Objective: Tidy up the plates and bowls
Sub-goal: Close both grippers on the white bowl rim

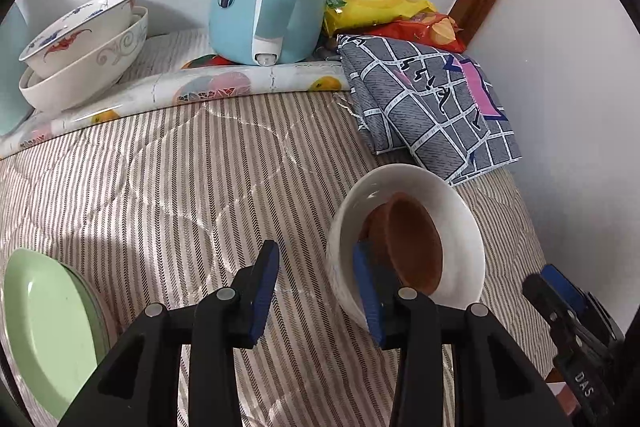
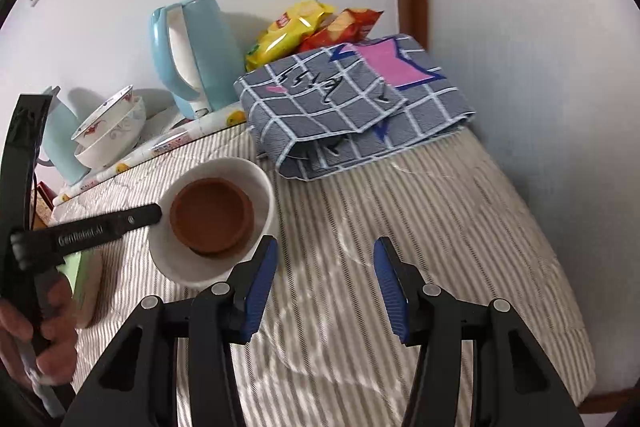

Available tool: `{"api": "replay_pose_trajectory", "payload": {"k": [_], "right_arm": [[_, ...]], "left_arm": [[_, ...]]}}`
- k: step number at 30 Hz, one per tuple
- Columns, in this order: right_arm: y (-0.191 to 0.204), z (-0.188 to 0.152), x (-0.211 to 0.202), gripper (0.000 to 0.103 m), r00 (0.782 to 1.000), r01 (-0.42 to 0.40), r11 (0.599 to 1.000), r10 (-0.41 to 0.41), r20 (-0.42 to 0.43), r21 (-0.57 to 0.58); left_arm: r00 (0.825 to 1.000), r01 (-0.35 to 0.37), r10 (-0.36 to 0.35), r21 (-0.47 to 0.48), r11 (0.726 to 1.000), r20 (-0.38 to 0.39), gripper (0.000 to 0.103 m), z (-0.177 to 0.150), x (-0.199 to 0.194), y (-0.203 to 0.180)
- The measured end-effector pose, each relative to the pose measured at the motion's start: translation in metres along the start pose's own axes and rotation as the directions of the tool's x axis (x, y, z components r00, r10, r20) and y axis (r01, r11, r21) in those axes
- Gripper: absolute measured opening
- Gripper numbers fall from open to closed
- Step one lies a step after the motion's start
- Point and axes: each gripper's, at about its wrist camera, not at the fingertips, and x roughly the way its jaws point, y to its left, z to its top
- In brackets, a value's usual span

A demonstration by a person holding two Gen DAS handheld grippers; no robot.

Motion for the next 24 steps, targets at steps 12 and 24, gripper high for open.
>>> {"api": "replay_pose_trajectory", "payload": {"k": [12,24], "right_arm": [[0.023,0.014,0.056,0.033,0.992,-0.032,0.999,0.029,-0.120,-0.018],[0.039,0.019,0.090,0.033,0.976,0.063,0.993,-0.083,-0.200,-0.104]], "left_arm": [[0.998,-0.036,0.037,0.039,0.999,-0.045,0.037,0.000,0.024,-0.005],[0.995,-0.042,0.046,0.040,0.998,-0.089,0.037,0.005,0.042,-0.009]]}}
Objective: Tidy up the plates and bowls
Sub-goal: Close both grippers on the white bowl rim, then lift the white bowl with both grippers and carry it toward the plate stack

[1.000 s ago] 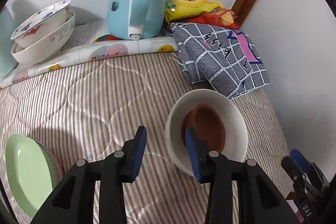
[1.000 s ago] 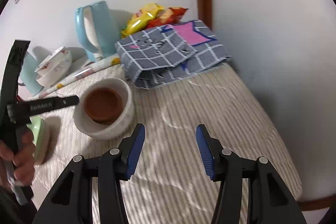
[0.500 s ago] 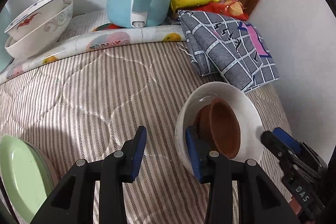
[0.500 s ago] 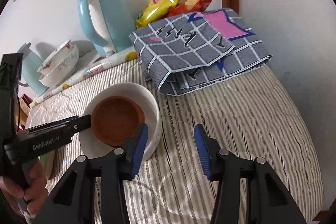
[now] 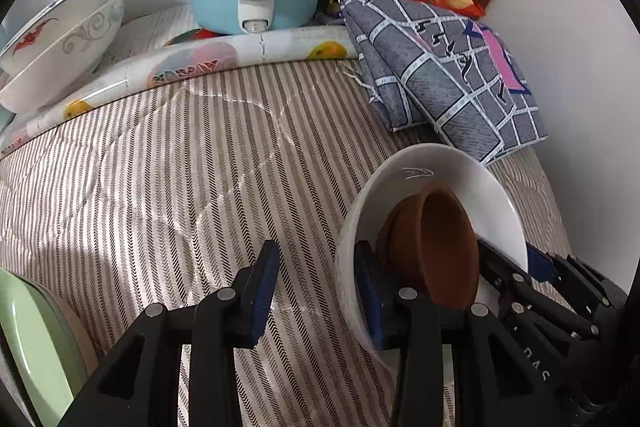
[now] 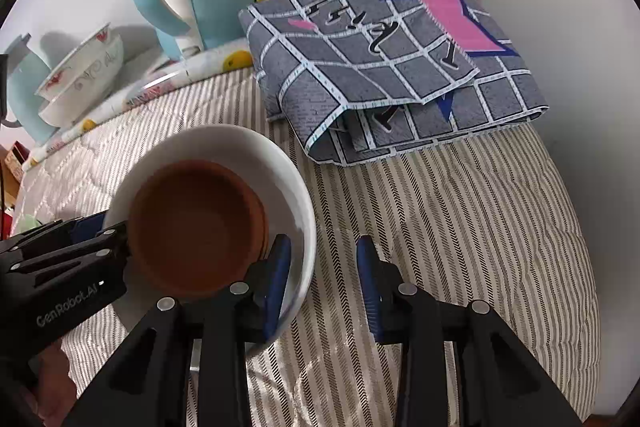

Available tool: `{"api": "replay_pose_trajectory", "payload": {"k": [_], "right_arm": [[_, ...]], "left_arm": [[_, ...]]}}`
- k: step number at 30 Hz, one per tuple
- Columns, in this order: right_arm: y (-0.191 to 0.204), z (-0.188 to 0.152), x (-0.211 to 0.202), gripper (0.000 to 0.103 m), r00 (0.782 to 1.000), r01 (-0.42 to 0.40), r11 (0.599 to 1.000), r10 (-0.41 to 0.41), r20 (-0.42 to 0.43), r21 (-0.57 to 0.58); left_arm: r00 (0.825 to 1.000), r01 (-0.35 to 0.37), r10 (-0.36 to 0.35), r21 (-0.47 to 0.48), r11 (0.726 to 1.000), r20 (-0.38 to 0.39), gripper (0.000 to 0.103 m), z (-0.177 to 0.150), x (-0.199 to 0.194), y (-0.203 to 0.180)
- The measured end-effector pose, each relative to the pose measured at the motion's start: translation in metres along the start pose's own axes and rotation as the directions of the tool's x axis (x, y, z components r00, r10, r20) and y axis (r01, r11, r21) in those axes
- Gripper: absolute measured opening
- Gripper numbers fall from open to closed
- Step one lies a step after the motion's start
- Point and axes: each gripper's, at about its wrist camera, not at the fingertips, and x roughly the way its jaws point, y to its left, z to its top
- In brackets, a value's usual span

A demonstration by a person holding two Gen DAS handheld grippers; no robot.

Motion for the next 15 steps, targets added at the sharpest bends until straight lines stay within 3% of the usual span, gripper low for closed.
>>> {"api": "replay_pose_trajectory", "payload": {"k": [4,9,15], "right_arm": [[-0.0026,0.0028,0.0045,0.042,1.000,0.017,1.000,-0.017,-0.014,0.000],[-0.0051,0.0008,0.0051,0.043,1.000,-0.003,1.000,0.003,-0.001,0.017],[-0.0060,-0.0055,0.0005,0.020,0.995,-0.099,0.993,0.098,0.027,0.063]], "left_arm": [[1.000,0.016,-0.016,-0.004,1.000,0.001,0.037,0.0002,0.0010,0.0027],[0.999,0.027,-0.027,0.003,1.000,0.022,0.032,-0.0014,0.0009,0.0017],[0.997,0.069,-0.068,-0.007,0.998,0.027,0.018,-0.0007,0.0000,0.0000]]}}
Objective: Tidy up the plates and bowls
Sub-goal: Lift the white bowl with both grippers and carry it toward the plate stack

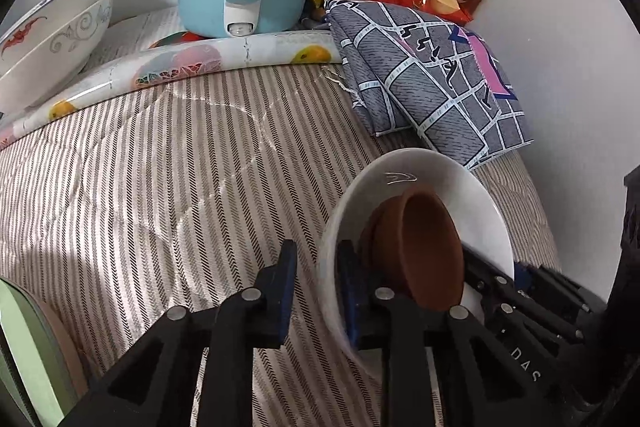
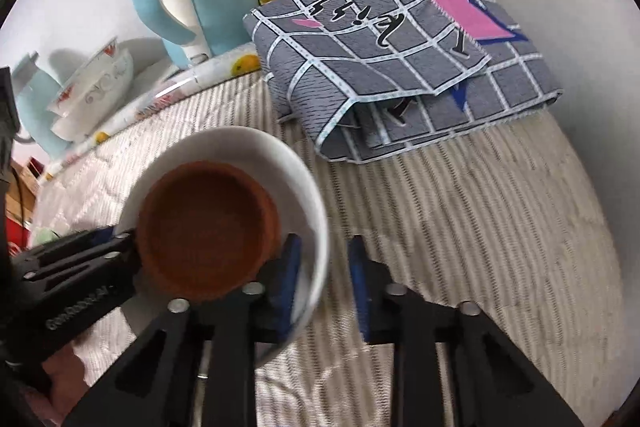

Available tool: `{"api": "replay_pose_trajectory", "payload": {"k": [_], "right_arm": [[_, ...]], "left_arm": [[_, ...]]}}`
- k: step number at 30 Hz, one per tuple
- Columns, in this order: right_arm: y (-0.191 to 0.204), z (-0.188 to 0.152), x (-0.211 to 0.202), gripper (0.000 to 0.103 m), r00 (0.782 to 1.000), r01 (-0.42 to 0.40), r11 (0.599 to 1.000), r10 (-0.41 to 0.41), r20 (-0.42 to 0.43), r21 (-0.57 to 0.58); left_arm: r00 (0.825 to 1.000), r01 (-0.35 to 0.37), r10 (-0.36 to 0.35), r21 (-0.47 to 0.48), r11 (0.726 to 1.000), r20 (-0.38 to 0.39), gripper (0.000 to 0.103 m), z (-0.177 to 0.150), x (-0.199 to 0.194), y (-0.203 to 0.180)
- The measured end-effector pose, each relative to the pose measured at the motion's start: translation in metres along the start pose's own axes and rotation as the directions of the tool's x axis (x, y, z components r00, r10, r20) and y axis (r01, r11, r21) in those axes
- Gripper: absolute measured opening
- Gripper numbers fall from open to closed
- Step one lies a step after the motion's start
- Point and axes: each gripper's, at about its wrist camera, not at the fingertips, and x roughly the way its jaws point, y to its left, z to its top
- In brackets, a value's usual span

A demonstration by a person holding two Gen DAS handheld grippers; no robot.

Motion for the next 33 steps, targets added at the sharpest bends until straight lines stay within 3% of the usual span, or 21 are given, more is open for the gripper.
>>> {"api": "replay_pose_trajectory", "payload": {"k": [2,8,33], "right_arm": [[0.003,0.000,0.000,0.014,1.000,-0.012,1.000,0.012,0.001,0.002],[0.004,-0.003,-0.002,0.013,1.000,-0.005,0.999,0.004,0.017,0.051],[0.024,-0.030,-0.047,0.013,0.998,0.019,1.000,-0.020,0.066,0.020]], "left_arm": [[1.000,0.019,-0.019,0.004,1.000,0.001,0.012,0.000,0.000,-0.001],[1.000,0.014,-0.014,-0.005,1.000,0.021,0.011,0.000,-0.001,-0.002],[0.999,-0.004,0.005,-0.008,1.000,0.046,0.008,-0.030,-0.041,-0.001]]}}
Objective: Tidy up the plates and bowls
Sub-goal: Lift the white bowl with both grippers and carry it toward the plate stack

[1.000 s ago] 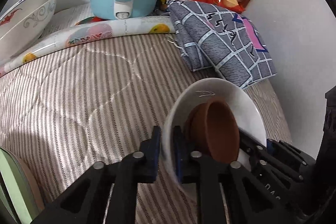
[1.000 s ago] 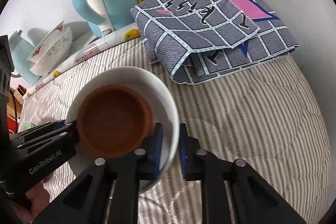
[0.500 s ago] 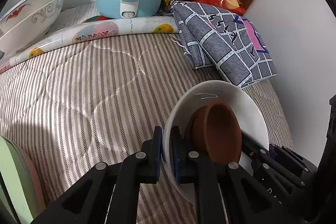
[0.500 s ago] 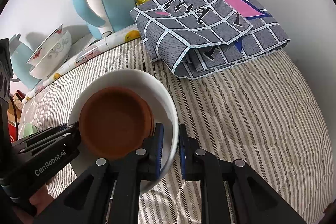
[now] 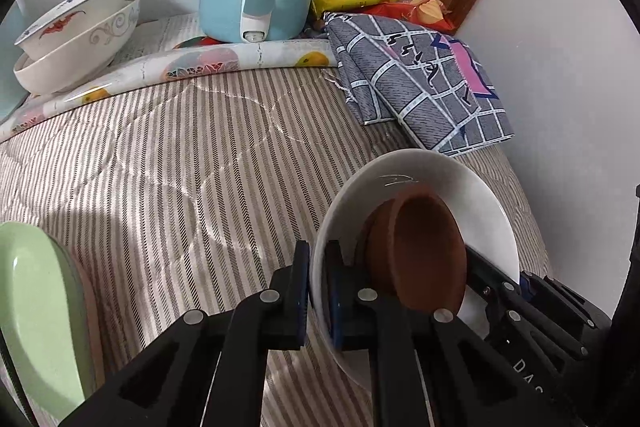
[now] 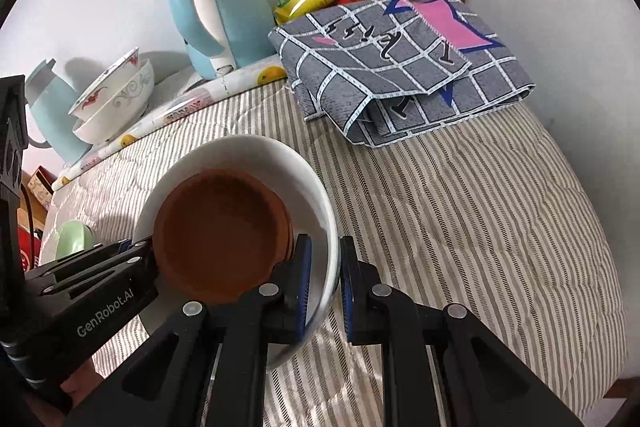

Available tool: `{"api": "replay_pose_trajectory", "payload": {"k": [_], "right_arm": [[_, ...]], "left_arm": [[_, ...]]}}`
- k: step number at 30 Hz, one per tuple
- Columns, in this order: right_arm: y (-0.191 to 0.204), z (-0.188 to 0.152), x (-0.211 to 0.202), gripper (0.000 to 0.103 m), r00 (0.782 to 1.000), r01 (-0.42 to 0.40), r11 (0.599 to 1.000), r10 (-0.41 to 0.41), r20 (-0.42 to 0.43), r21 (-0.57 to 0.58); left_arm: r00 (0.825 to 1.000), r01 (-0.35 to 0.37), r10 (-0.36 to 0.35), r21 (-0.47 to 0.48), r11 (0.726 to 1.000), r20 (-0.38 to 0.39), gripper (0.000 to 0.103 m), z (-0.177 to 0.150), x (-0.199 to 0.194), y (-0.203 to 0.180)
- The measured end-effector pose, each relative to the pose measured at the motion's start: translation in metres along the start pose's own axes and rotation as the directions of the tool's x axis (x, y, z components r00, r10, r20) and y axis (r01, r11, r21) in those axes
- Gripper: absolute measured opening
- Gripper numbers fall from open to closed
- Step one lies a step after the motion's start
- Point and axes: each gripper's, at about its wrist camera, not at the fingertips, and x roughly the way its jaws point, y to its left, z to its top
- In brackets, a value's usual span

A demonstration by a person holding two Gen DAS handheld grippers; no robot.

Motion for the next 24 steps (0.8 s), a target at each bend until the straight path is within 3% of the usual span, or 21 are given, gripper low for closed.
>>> {"api": "replay_pose_trajectory", "payload": {"k": [24], "right_arm": [[0.015,-0.012,-0.055,0.013,0.997,-0.002,1.000,0.003,0.075,-0.005]], "left_arm": [[0.998,-0.002,0.001,0.016,1.000,0.064,0.008,-0.010,-0.057,-0.004]]}}
